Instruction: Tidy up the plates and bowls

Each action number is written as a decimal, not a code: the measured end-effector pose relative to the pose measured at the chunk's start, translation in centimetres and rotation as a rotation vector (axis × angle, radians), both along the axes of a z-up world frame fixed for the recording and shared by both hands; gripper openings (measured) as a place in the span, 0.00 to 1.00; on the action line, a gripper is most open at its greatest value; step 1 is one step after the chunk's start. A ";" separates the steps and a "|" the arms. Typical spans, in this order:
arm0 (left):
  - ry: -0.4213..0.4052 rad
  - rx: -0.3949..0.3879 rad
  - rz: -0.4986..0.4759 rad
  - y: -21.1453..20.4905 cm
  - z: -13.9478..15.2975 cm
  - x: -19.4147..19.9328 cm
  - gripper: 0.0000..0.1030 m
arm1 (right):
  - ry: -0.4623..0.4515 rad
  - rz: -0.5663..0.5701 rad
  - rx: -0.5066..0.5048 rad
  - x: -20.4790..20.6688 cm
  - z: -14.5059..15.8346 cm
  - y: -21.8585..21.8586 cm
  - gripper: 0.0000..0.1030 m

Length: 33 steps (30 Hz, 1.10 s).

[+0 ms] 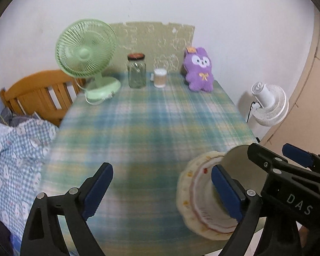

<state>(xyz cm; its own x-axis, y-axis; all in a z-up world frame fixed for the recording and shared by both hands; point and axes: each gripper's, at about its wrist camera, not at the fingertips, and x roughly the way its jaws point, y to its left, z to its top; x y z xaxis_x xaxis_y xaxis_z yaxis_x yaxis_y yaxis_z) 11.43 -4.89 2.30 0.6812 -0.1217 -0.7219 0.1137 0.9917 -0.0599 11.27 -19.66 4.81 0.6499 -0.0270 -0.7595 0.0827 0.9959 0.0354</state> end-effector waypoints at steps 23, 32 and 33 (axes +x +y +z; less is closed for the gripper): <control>-0.160 0.060 -0.007 10.6 -0.9 -6.5 1.00 | -0.146 -0.036 -0.011 -8.1 -1.1 9.1 0.82; -0.212 0.027 0.101 11.3 -3.9 -9.8 1.00 | -0.207 -0.007 -0.007 -11.1 -4.4 8.0 0.82; -0.217 0.024 0.107 11.3 -4.2 -9.9 1.00 | -0.214 -0.006 -0.007 -11.3 -4.6 7.9 0.82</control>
